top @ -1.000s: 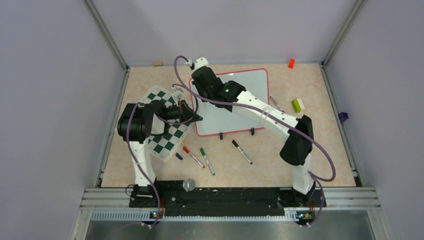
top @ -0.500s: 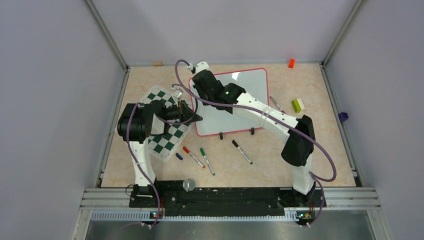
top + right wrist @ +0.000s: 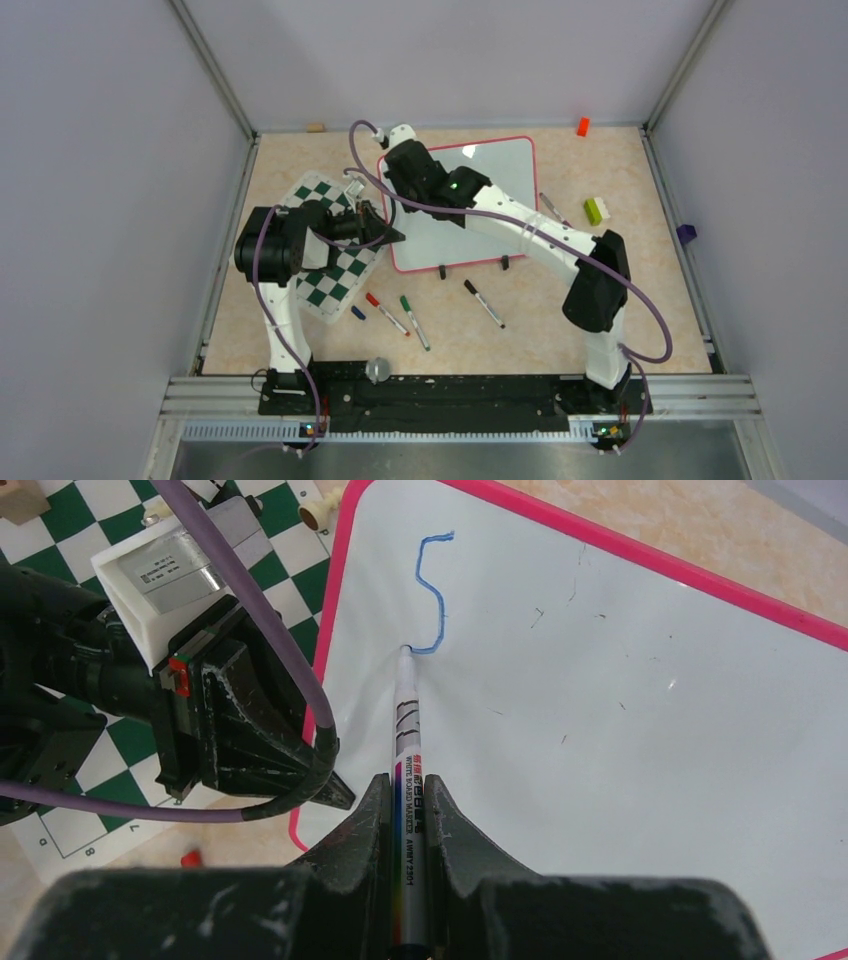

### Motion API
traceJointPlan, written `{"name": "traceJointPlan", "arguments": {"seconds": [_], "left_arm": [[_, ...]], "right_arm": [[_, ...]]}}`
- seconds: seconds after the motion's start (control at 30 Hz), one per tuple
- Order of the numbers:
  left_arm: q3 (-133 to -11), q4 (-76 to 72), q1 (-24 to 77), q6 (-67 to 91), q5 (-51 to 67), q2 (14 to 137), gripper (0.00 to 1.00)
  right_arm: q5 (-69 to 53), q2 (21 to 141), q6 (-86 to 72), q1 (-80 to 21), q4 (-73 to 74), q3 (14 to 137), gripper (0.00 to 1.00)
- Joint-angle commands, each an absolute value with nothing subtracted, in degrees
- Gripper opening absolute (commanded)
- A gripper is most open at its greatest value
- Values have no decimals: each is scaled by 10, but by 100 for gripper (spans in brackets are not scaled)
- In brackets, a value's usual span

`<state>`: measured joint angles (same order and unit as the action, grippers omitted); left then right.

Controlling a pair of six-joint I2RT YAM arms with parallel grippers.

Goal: Write a sentence on the whiteboard

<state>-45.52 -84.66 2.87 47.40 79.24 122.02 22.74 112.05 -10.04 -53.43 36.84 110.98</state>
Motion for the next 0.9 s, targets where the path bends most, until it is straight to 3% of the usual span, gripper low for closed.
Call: {"name": "traceJointPlan", "arguments": {"seconds": [0.0,0.2,0.5,0.87], "left_arm": [[-453,-928,25,433,814,1205,1],[-453,-928,25,432,814,1205,1],[-454,-927,24,433,815,1205,1],[-453,-927,23,432,815,1204,1]], "right_arm": [[219,1132,-90,-525,348,1133,0],[195,1120,-84,-525,337,1135,0],[181,1031,-96,-511,263,1035,0],[205,1042,-105,-498,287,1062,0]]}}
